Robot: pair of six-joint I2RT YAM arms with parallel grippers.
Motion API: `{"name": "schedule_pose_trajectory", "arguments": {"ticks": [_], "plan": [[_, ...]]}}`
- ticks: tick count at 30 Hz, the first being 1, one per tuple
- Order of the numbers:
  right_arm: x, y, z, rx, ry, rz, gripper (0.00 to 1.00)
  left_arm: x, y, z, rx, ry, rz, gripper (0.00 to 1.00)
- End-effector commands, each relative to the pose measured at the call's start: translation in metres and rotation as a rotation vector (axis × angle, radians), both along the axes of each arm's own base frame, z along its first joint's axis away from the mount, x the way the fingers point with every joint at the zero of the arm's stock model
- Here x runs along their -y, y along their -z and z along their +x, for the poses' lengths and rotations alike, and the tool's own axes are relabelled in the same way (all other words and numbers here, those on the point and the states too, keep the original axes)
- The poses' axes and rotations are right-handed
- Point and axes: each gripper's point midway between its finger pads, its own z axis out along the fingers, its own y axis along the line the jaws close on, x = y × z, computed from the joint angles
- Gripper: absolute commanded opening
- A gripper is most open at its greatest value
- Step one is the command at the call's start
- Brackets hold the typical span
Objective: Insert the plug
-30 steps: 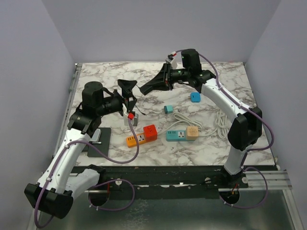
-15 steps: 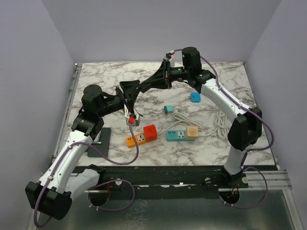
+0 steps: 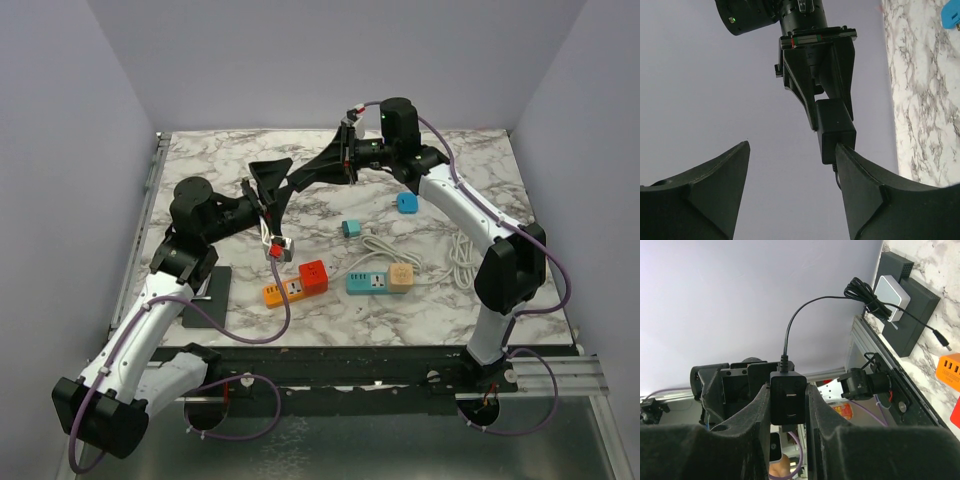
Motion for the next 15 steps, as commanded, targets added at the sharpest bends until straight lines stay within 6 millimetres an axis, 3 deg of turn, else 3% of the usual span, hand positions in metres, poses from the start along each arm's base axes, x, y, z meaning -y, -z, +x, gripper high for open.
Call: {"name": "schedule_pose_trajectory", "arguments": {"ticks": [1, 5, 7, 15], "plan": [[-0.018, -0.01, -0.03, 0.008, -0.106, 0.037, 0.01, 0.014, 0.013, 0.0, 0.002, 0.052, 0.022, 0.69], [-0.02, -0.01, -0.033, 0.004, -0.114, 0.042, 0.01, 0.015, 0.017, 0.0, -0.003, 0.057, 0.028, 0.53], [-0.022, -0.011, -0.035, 0.006, -0.123, 0.049, 0.01, 0.016, 0.02, 0.002, -0.007, 0.056, 0.033, 0.5], [-0.019, -0.017, -0.043, 0.019, -0.153, 0.068, 0.01, 0.012, 0.024, -0.002, -0.003, 0.043, 0.038, 0.58]]}}
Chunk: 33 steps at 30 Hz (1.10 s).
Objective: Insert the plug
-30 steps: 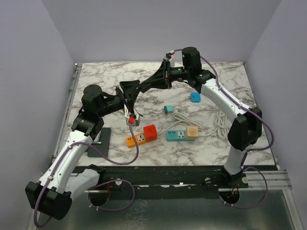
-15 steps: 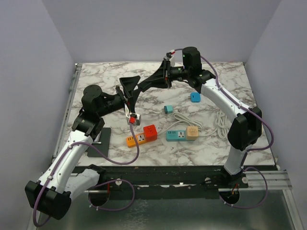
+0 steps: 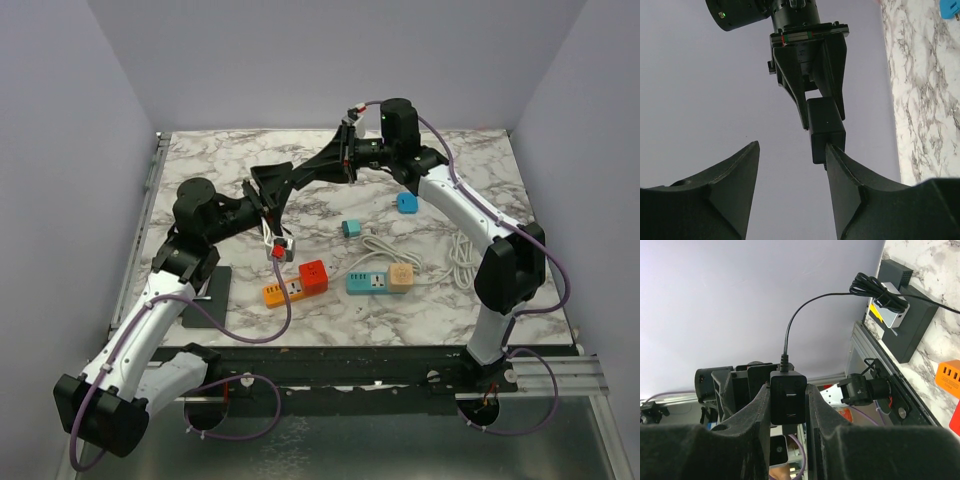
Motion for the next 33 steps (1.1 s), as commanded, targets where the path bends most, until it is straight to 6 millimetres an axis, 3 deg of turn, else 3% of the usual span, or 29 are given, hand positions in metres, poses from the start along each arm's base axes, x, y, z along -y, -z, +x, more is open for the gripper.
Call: {"name": "schedule_pose_trajectory", "arguments": {"ticks": [1, 7, 14, 23, 33], "plan": [[-0.018, -0.018, -0.049, 0.011, -0.18, 0.058, 0.01, 0.012, 0.017, -0.009, -0.016, 0.059, 0.018, 0.58], [-0.019, -0.021, -0.05, 0.012, -0.187, 0.073, 0.01, 0.012, 0.025, -0.017, -0.004, 0.084, 0.034, 0.58], [-0.023, -0.033, -0.054, 0.032, -0.193, 0.107, 0.01, 0.016, 0.031, -0.017, -0.012, 0.105, 0.046, 0.5], [-0.021, -0.033, -0.059, 0.033, -0.196, 0.109, 0.01, 0.011, 0.035, -0.011, -0.007, 0.063, 0.059, 0.73], [-0.018, -0.041, -0.062, 0.068, -0.21, 0.072, 0.01, 0.005, 0.048, -0.014, 0.017, 0.042, 0.119, 0.76]]}}
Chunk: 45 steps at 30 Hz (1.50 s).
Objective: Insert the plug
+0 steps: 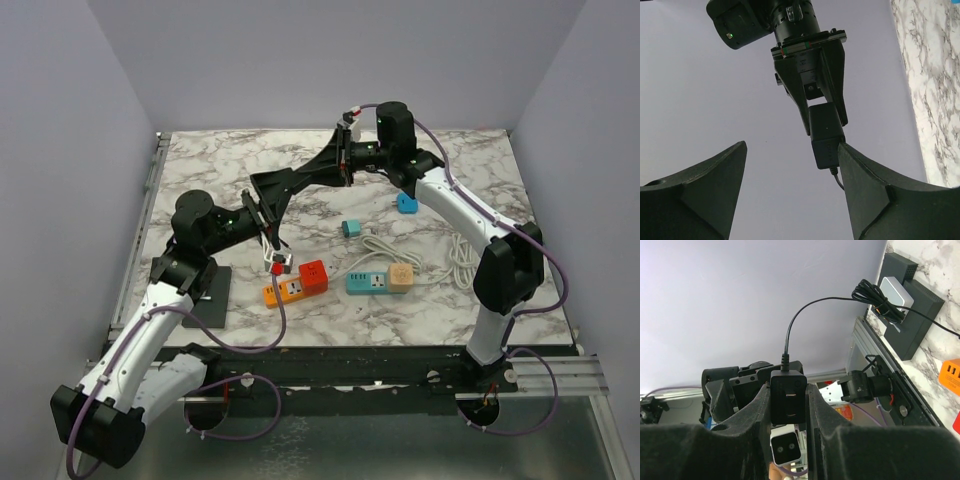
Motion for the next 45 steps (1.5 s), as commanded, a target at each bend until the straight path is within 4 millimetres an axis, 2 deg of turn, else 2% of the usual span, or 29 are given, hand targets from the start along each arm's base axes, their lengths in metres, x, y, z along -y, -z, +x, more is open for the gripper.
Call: {"name": "schedule_pose_trajectory", "arguments": {"ticks": [1, 7, 15, 25, 33, 35, 38, 40, 41, 42, 43, 45], "plan": [[-0.011, -0.044, -0.053, 0.082, -0.18, 0.044, 0.01, 0.007, 0.039, -0.004, -0.101, 0.03, 0.062, 0.76], [-0.008, -0.044, -0.045, 0.103, -0.155, 0.01, 0.01, 0.005, 0.03, -0.021, -0.067, 0.061, 0.051, 0.77], [-0.006, -0.027, -0.032, 0.109, -0.115, -0.06, 0.01, -0.001, 0.003, -0.035, -0.03, 0.065, -0.001, 0.77], [-0.004, -0.033, -0.041, 0.096, -0.146, -0.007, 0.01, -0.008, 0.003, -0.021, -0.087, -0.016, -0.039, 0.73], [-0.008, -0.03, -0.051, 0.084, -0.168, -0.002, 0.01, -0.005, -0.004, -0.013, -0.099, -0.018, -0.07, 0.57], [-0.009, -0.031, -0.053, 0.08, -0.174, 0.002, 0.01, -0.004, -0.003, -0.013, -0.108, -0.014, -0.072, 0.48], [-0.011, -0.03, -0.053, 0.074, -0.174, 0.004, 0.01, -0.004, -0.008, -0.013, -0.1, -0.008, -0.089, 0.27], [-0.012, -0.027, -0.053, 0.069, -0.174, 0.001, 0.01, -0.004, -0.009, -0.014, -0.102, -0.006, -0.097, 0.18], [-0.012, -0.026, -0.053, 0.066, -0.172, -0.002, 0.04, -0.004, -0.011, -0.014, -0.105, -0.005, -0.103, 0.14], [-0.012, -0.025, -0.053, 0.067, -0.172, -0.003, 0.15, -0.004, -0.012, -0.014, -0.108, -0.006, -0.108, 0.08], [-0.012, -0.023, -0.054, 0.067, -0.174, -0.006, 0.29, -0.004, -0.013, -0.015, -0.114, -0.006, -0.113, 0.01], [-0.009, -0.021, -0.052, 0.075, -0.178, -0.014, 0.54, -0.006, -0.016, -0.014, -0.134, -0.017, -0.133, 0.0]]}}
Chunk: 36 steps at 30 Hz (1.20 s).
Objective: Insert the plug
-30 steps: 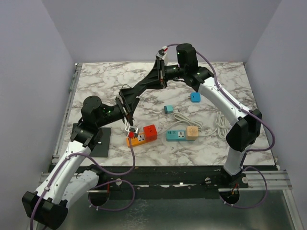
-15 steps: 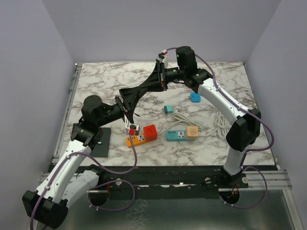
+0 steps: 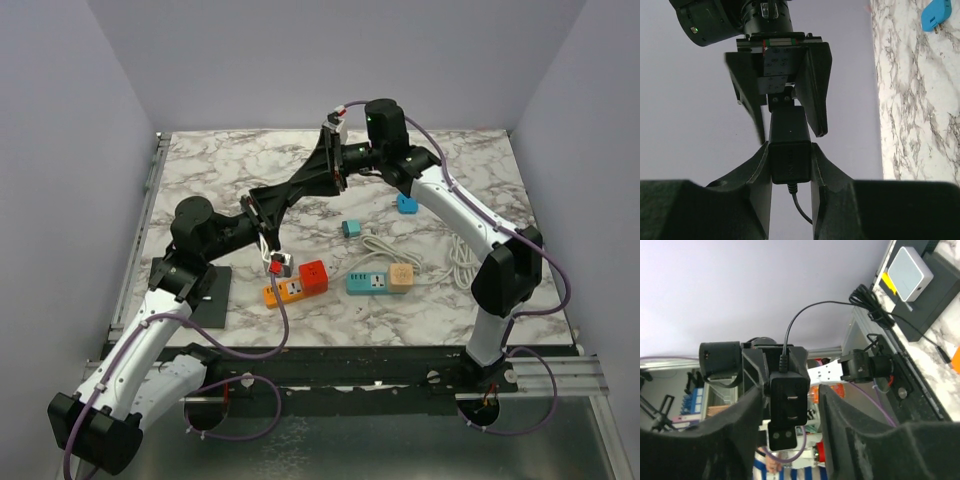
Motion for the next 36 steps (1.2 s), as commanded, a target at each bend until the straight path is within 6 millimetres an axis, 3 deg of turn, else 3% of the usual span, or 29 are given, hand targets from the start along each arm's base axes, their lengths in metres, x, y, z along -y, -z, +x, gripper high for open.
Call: {"name": "schedule_pose_trajectory", "arguments": {"ticks": [1, 4, 5, 8, 11, 18, 24, 27, 32, 36], "plan": [[0.007, -0.007, -0.012, 0.026, -0.043, 0.002, 0.64, -0.002, -0.026, -0.002, -0.009, -0.012, -0.073, 0.0], [0.03, -0.012, 0.004, 0.104, 0.023, -0.028, 0.97, -0.01, -0.033, 0.002, -0.166, -0.069, -0.177, 0.0], [0.04, -0.013, 0.009, 0.13, 0.044, -0.038, 1.0, -0.012, -0.032, 0.003, -0.232, -0.093, -0.196, 0.0], [0.069, -0.004, 0.019, 0.202, 0.093, -0.092, 1.0, -0.021, -0.024, 0.004, -0.446, -0.154, -0.239, 0.0], [0.094, 0.018, 0.029, 0.286, 0.167, -0.238, 1.0, -0.024, -0.003, -0.006, -0.64, -0.176, -0.228, 0.0], [0.129, 0.071, 0.034, 0.362, 0.243, -0.506, 1.0, -0.037, 0.066, -0.049, -1.062, -0.236, 0.057, 0.0], [0.139, 0.103, 0.031, 0.381, 0.239, -0.599, 1.0, -0.054, 0.1, -0.084, -1.369, -0.3, 0.266, 0.0], [0.134, 0.111, 0.028, 0.416, 0.219, -0.626, 1.0, -0.059, 0.112, -0.084, -1.46, -0.374, 0.267, 0.0], [0.127, 0.124, 0.023, 0.566, 0.186, -0.685, 1.0, -0.053, 0.127, -0.088, -1.517, -0.351, 0.266, 0.0], [0.122, 0.132, 0.022, 0.671, 0.181, -0.662, 1.0, -0.053, 0.156, -0.085, -1.545, -0.373, 0.271, 0.0]]}}
